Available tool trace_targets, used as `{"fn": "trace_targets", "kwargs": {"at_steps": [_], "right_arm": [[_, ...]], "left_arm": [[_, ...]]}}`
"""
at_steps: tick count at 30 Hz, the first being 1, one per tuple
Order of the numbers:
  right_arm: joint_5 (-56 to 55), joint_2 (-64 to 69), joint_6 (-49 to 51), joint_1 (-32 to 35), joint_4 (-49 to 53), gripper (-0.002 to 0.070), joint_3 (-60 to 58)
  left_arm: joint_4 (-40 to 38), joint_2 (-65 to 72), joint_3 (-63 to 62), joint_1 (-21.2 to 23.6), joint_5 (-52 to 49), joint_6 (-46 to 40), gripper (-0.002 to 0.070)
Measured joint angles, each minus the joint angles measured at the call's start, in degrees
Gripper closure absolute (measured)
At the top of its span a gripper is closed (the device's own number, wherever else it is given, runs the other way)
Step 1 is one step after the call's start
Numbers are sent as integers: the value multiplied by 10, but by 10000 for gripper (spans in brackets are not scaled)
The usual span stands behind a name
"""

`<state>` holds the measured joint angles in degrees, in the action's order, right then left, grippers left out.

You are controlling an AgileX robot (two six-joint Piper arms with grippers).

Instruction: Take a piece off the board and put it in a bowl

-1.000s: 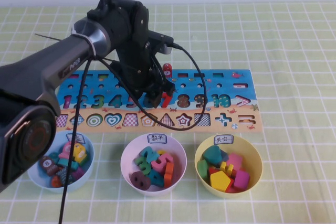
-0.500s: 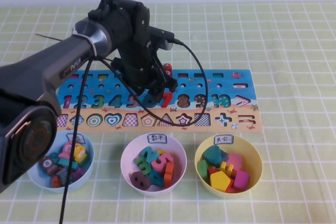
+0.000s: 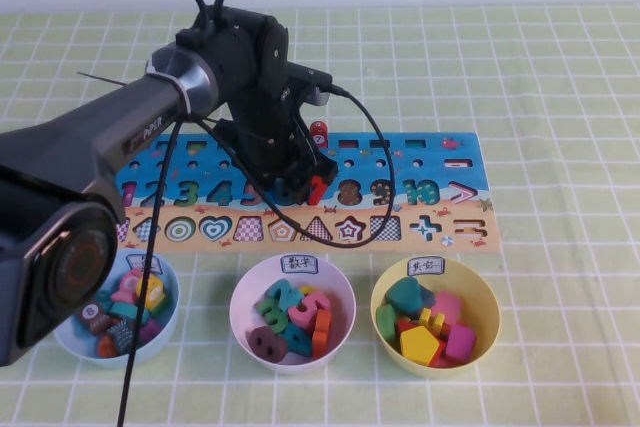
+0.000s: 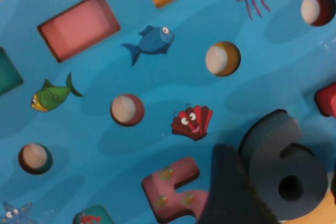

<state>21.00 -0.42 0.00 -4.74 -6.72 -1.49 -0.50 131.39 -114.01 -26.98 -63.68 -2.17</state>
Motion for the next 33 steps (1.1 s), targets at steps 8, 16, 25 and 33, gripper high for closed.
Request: {"fn": "trace_targets", "kwargs": {"at_steps": [8, 16, 25, 33], "right_arm": [[0, 0, 0, 0, 0, 694, 0], [0, 0, 0, 0, 0, 694, 0], [0, 0, 0, 0, 0, 694, 0], [0, 0, 0, 0, 0, 694, 0]], "left_arm": [[5, 0, -1, -1, -1, 0, 423], [5, -4, -1, -1, -5, 1, 423], [52, -73, -1, -2, -46, 1, 423], [54, -157, 8, -3, -68, -13, 423]]}}
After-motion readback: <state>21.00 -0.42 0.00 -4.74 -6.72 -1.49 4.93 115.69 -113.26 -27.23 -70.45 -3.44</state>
